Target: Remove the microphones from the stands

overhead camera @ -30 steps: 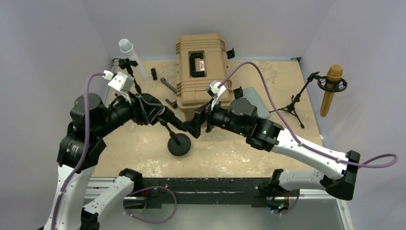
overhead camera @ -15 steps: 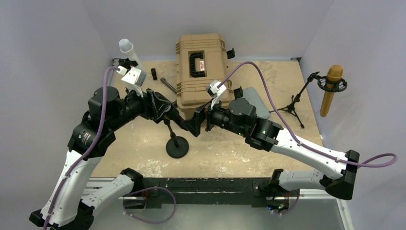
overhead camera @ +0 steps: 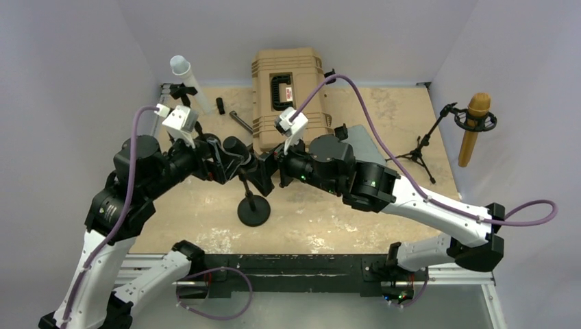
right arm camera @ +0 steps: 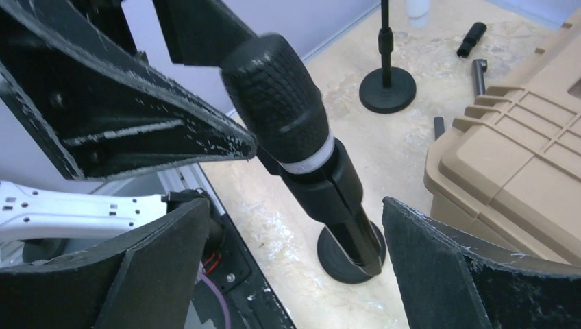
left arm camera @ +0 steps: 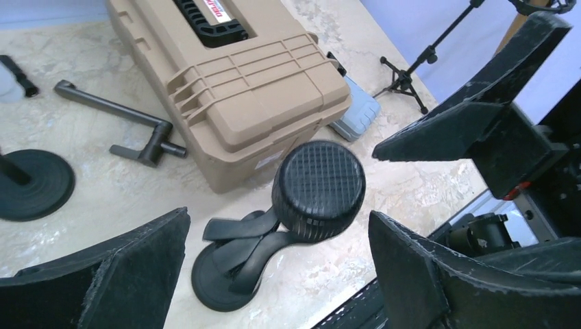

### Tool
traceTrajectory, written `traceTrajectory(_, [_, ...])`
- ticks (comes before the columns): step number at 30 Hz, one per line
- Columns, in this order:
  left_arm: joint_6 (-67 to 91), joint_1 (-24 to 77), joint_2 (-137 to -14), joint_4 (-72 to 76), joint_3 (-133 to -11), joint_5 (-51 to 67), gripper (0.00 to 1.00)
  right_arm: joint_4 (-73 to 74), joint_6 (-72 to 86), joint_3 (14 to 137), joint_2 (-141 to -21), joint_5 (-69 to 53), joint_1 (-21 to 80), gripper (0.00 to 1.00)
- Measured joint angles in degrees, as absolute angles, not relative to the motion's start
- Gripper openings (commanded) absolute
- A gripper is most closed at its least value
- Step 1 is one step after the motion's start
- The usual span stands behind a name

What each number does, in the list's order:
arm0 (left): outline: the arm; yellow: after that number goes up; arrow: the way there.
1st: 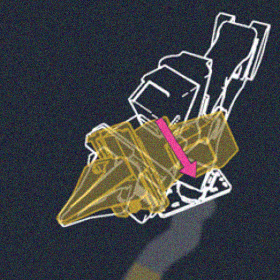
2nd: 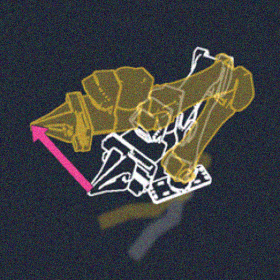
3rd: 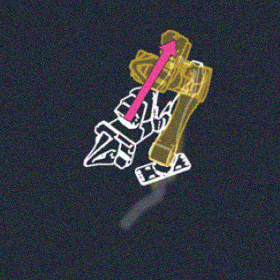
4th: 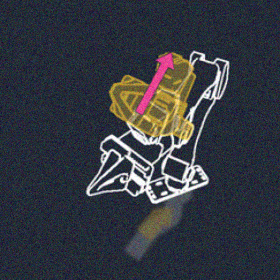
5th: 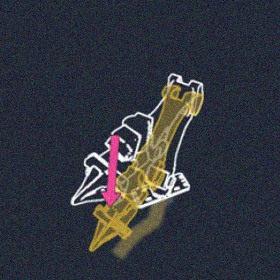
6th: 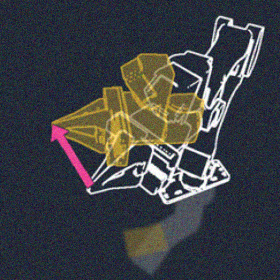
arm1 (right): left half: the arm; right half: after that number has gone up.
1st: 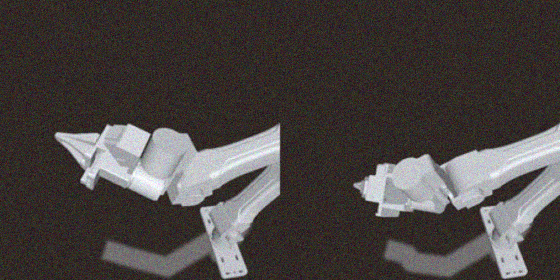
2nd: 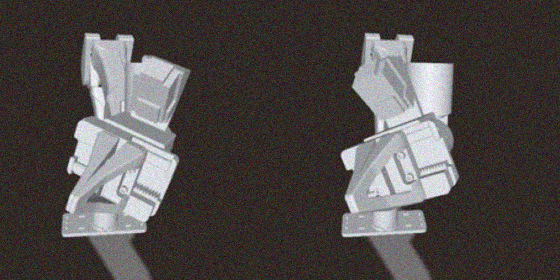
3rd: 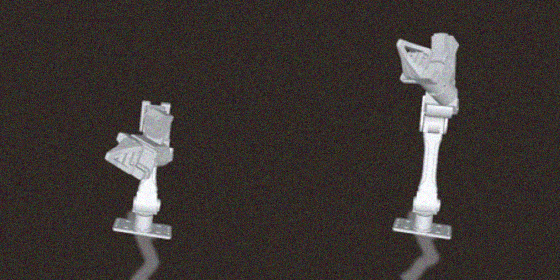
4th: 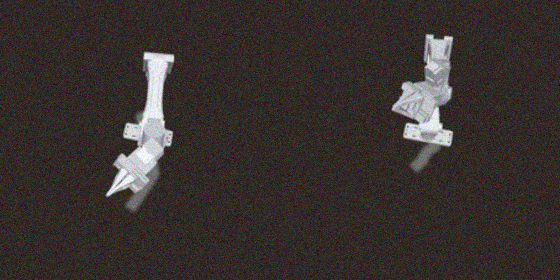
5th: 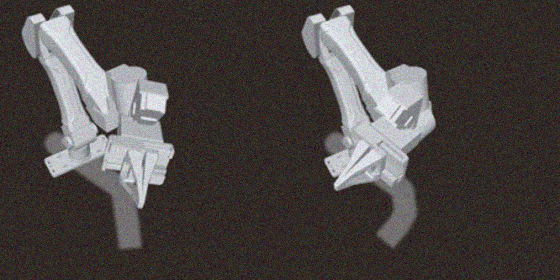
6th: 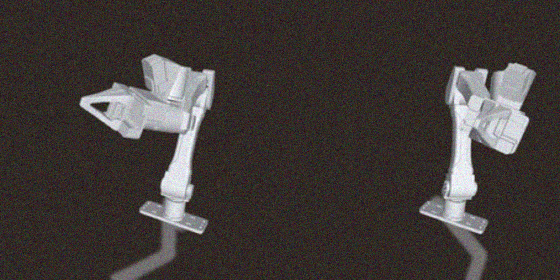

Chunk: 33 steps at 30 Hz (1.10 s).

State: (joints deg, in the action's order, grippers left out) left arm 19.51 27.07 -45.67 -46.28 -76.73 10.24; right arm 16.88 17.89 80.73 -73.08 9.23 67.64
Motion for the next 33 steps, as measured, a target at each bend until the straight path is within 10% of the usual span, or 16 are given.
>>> traceTrajectory(12, [19.6,27.1,-28.0,-50.5,-73.7,-10.1,1.0,33.9,23.3,109.0,-92.7,41.8,80.3,0.93])
traceTrajectory(28, [21.6,27.1,-14.5,-53.4,-59.9,-18.0,1.0,42.9,23.3,123.5,-108.7,63.6,83.9,0.66])
traceTrajectory(33, [21.2,27.1,-14.0,-51.5,-57.3,-12.2,1.0,36.7,17.9,117.9,-106.0,63.3,83.6,0.31])
